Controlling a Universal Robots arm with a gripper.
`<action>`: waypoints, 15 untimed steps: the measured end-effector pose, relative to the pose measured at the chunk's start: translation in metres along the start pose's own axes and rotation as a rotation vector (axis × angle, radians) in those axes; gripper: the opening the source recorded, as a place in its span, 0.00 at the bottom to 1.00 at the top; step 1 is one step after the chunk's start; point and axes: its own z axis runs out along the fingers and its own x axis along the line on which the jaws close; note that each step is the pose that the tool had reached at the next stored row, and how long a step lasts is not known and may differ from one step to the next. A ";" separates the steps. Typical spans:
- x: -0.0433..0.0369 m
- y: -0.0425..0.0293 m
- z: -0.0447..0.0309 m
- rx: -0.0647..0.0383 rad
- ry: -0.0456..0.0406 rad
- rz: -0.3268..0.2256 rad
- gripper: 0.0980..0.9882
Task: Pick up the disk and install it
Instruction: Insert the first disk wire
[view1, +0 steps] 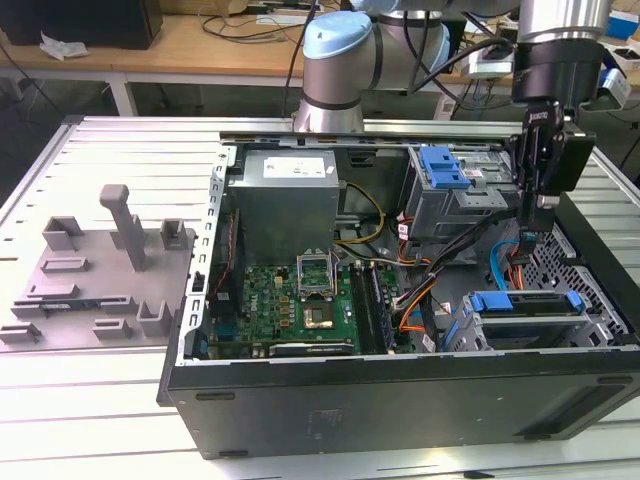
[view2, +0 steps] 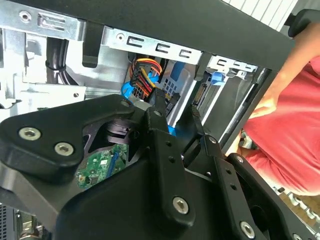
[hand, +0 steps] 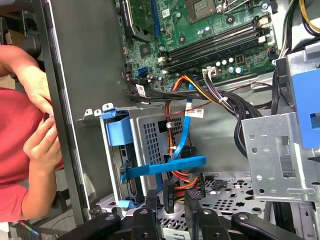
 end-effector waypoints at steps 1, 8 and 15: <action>-0.0002 0.0003 0.0005 0.001 0.0016 0.000 0.29; -0.0013 0.0024 0.0026 0.004 0.0062 0.001 0.29; -0.0011 0.0025 0.0038 0.004 0.0071 0.001 0.29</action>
